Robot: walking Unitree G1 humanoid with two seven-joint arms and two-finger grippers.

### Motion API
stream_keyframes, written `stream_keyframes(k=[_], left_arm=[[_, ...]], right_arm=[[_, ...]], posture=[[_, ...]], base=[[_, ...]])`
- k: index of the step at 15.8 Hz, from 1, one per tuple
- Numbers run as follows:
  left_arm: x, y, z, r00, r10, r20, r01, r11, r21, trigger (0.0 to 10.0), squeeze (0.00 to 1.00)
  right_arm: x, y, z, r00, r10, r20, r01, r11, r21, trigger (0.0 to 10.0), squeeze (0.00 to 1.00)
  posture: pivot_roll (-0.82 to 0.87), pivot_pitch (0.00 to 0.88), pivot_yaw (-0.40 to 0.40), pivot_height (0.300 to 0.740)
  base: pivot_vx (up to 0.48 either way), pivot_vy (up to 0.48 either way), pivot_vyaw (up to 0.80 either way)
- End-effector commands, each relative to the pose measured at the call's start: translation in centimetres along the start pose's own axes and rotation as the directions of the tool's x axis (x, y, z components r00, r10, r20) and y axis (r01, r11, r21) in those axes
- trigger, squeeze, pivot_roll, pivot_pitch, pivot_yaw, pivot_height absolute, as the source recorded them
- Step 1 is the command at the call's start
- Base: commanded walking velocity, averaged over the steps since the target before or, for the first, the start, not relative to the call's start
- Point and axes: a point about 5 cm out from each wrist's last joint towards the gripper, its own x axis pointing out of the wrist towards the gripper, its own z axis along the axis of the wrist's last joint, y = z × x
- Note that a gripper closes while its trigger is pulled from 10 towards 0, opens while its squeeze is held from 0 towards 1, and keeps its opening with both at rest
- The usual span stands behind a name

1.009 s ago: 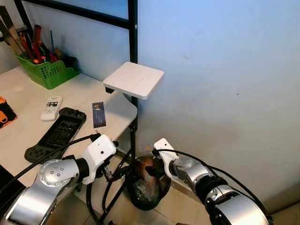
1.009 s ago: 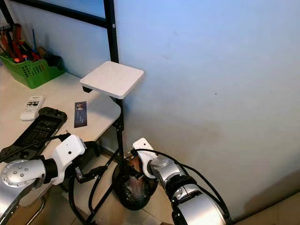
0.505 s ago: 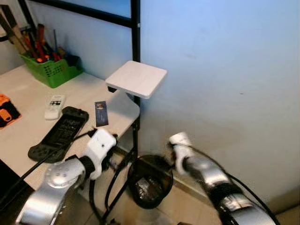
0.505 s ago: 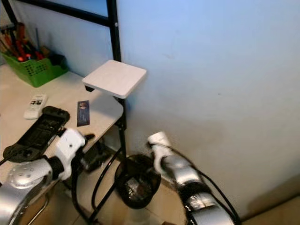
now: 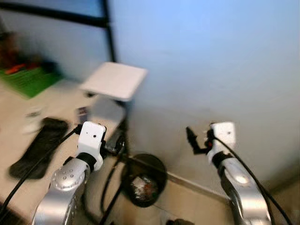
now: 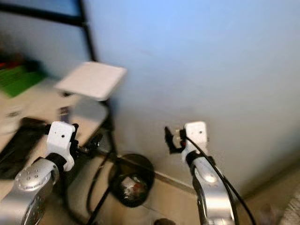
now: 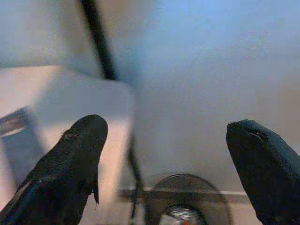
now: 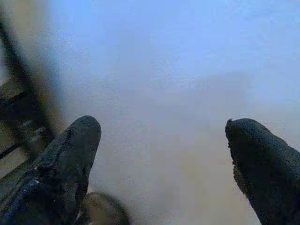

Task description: Clean up the room

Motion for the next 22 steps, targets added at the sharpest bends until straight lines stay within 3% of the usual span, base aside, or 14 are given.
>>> stream_keyframes(k=[1,4,7,8,9,11,13,16,20,21,22], left_arm=[[-0.5,0.2,0.0,0.999,0.037,-0.008,-0.037,0.999,-0.023,10.0,0.0],[-1.0,-0.1,-0.1,0.999,0.039,-0.002,-0.039,0.999,-0.002,10.0,0.0],[-1.4,0.5,-0.2,0.998,0.06,-0.007,-0.06,0.998,0.005,10.0,0.0],[-1.4,0.5,-0.2,0.998,0.062,-0.01,-0.062,0.998,0.005,10.0,0.0],[-1.4,0.6,-0.2,0.998,0.064,-0.012,-0.064,0.998,0.002,10.0,0.0],[-1.1,0.6,0.1,0.997,0.076,0.0,-0.076,0.997,0.007,10.0,0.0],[-1.0,0.8,0.1,0.996,0.091,0.008,-0.091,0.996,0.004,10.0,0.0],[-1.5,1.4,-0.2,0.993,0.122,0.007,-0.122,0.993,-0.002,10.0,0.0],[-1.4,2.3,-0.2,0.989,0.145,0.005,-0.145,0.989,0.005,10.0,0.0],[-1.3,2.2,0.0,0.99,0.137,0.014,-0.137,0.991,0.006,10.0,0.0],[-1.1,2.1,0.1,0.99,0.141,0.022,-0.14,0.99,-0.009,10.0,0.0]], right_arm=[[-0.8,0.1,0.7,0.999,-0.036,0.014,0.036,0.999,0.007,10.0,1.0],[-2.8,0.0,-0.9,0.994,-0.086,-0.059,0.089,0.995,0.037,10.0,1.0],[-3.6,0.4,-1.7,0.99,-0.103,-0.1,0.107,0.993,0.04,10.0,1.0],[-3.6,0.4,-1.6,0.989,-0.108,-0.098,0.112,0.993,0.033,10.0,0.97],[-3.6,0.3,-1.5,0.989,-0.116,-0.096,0.119,0.993,0.025,10.0,0.86],[-3.6,0.0,-1.9,0.985,-0.128,-0.115,0.131,0.991,0.017,10.0,0.75],[-3.4,-0.3,-2.2,0.98,-0.143,-0.138,0.144,0.99,-0.001,10.0,0.75],[-2.9,-0.1,-1.8,0.98,-0.132,-0.148,0.145,0.986,0.08,10.0,0.76],[-2.7,0.2,-1.8,0.983,-0.115,-0.145,0.126,0.99,0.068,10.0,0.75],[-2.8,0.2,-1.6,0.983,-0.117,-0.141,0.129,0.988,0.083,10.0,0.71],[-2.7,0.2,-1.4,0.983,-0.117,-0.14,0.129,0.989,0.077,10.0,0.36]], posture=[[-0.03,0.0,0.035,0.74],[0.01,0.0,0.021,0.74],[0.01,0.0,0.025,0.74],[0.0,0.0,0.024,0.74],[0.01,0.0,0.021,0.74],[0.02,0.0,0.016,0.74],[0.01,0.0,0.026,0.74],[0.02,0.0,0.016,0.74],[0.01,0.0,0.021,0.74],[0.0,0.0,0.023,0.74],[0.0,0.0,0.027,0.74]], base=[[0.0,0.0,-0.8],[0.0,0.0,-0.8],[0.0,0.0,-0.8],[0.0,0.0,-0.8],[0.0,0.0,-0.8],[0.0,0.0,-0.8],[0.0,0.0,-0.8],[0.0,0.0,-0.79],[0.0,0.0,-0.79],[0.0,0.0,-0.79],[0.0,0.0,-0.79]])
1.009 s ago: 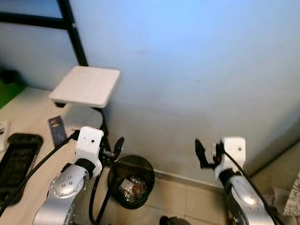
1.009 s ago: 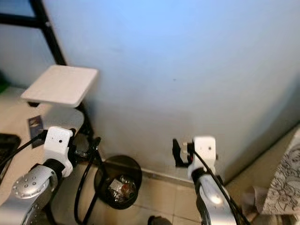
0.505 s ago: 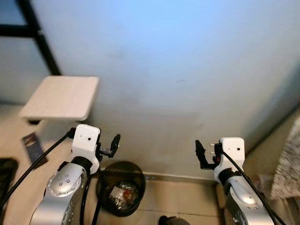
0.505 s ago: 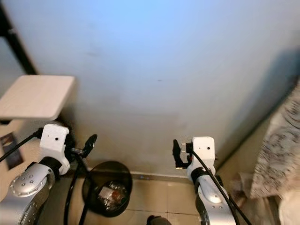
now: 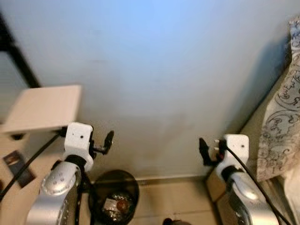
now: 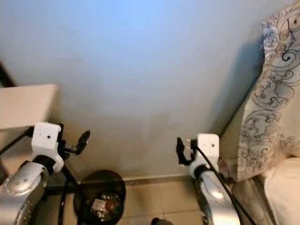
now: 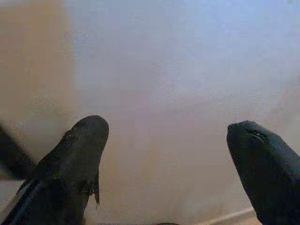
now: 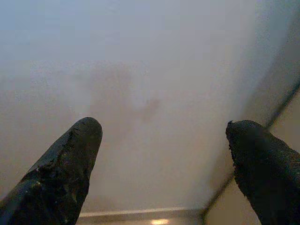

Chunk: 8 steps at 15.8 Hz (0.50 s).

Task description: Clean up the room

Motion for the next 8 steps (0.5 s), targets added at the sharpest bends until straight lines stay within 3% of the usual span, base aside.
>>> stream_keyframes(k=[1,8], left_arm=[[0.27,-0.24,0.17,1.0,-0.013,0.004,0.013,0.999,-0.029,10.0,0.0],[-0.03,-0.14,0.42,0.999,0.025,0.025,-0.024,0.999,-0.043,10.0,0.0]], right_arm=[[-0.01,-0.01,0.1,1.0,0.005,-0.003,-0.005,1.0,0.0,10.0,0.02],[-0.15,0.12,-0.35,1.0,0.016,-0.022,-0.016,1.0,-0.016,10.0,0.0]], posture=[[0.0,0.0,0.026,0.74],[0.03,0.0,-0.005,0.74]], base=[[0.0,0.0,-0.79],[0.0,0.0,-0.79]])
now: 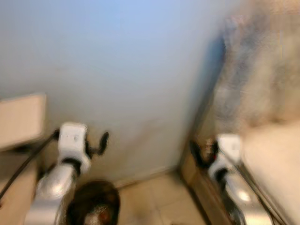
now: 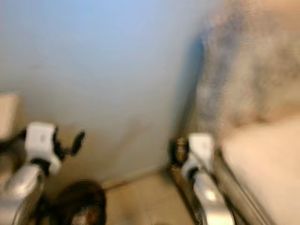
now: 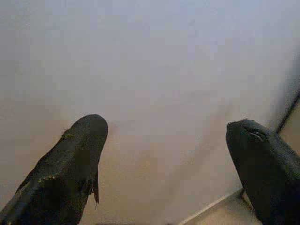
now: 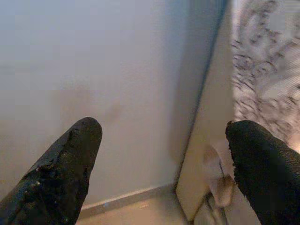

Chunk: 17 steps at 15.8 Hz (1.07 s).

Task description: Clean up the room

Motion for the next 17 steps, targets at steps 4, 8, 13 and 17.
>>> stream_keyframes(k=[4,8,13,17], left_arm=[[0.01,-0.58,0.01,1.0,-0.024,-0.002,0.024,0.999,0.038,10.0,0.0],[0.25,-0.72,0.23,0.999,-0.032,0.011,0.031,0.998,0.045,10.0,0.0],[0.39,-0.79,0.31,0.999,-0.035,0.022,0.034,0.999,0.04,10.0,0.0],[0.62,-0.87,0.29,0.999,-0.044,0.024,0.043,0.998,0.039,10.0,0.0]], right_arm=[[-0.38,-0.8,-0.12,0.999,-0.044,-0.007,0.044,0.999,-0.005,10.0,0.0],[-0.6,-1.11,-0.33,0.997,-0.076,-0.015,0.076,0.997,-0.01,10.0,0.0],[-0.53,-1.19,-0.28,0.996,-0.09,-0.015,0.09,0.996,-0.015,10.0,0.0],[-0.34,-1.36,0.09,0.995,-0.102,-0.001,0.102,0.995,-0.02,10.0,0.0]], posture=[[0.01,0.0,0.007,0.74],[0.01,0.0,0.012,0.74],[0.01,0.0,0.007,0.74],[0.0,0.0,0.009,0.74]], base=[[0.0,0.0,-0.78],[0.0,0.0,-0.78],[0.166,0.0,-0.78],[0.301,0.0,-0.78]])
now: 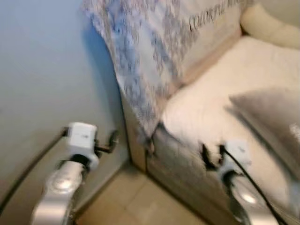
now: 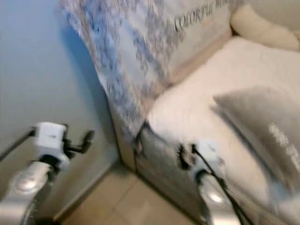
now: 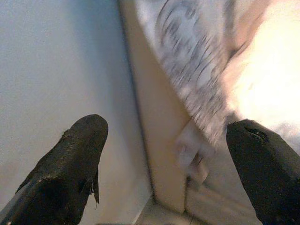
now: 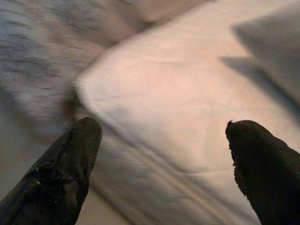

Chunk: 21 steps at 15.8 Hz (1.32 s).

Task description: Clean up the room

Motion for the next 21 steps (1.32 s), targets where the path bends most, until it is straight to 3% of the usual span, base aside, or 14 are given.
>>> stream_keyframes(k=[1,18,21], left_arm=[[-0.2,0.8,0.3,1.0,0.024,0.01,-0.024,1.0,0.016,10.0,0.0],[0.2,1.0,0.4,1.0,0.002,0.028,-0.004,0.999,0.04,10.0,0.0],[0.2,1.0,0.5,1.0,0.001,0.029,-0.002,0.999,0.042,10.0,0.0]], right_arm=[[0.2,0.8,0.8,0.999,0.025,0.034,-0.025,1.0,0.005,10.0,0.0],[0.8,1.7,1.4,0.994,0.068,0.081,-0.067,0.998,-0.013,10.0,0.0],[1.1,1.9,2.2,0.986,0.105,0.126,-0.102,0.994,-0.033,10.0,0.0]], posture=[[0.01,0.0,0.008,0.74],[0.02,0.0,-0.001,0.74],[0.02,0.0,0.0,0.74]], base=[[0.304,0.0,-0.78],[0.303,0.0,-0.78],[0.182,0.0,-0.22]])
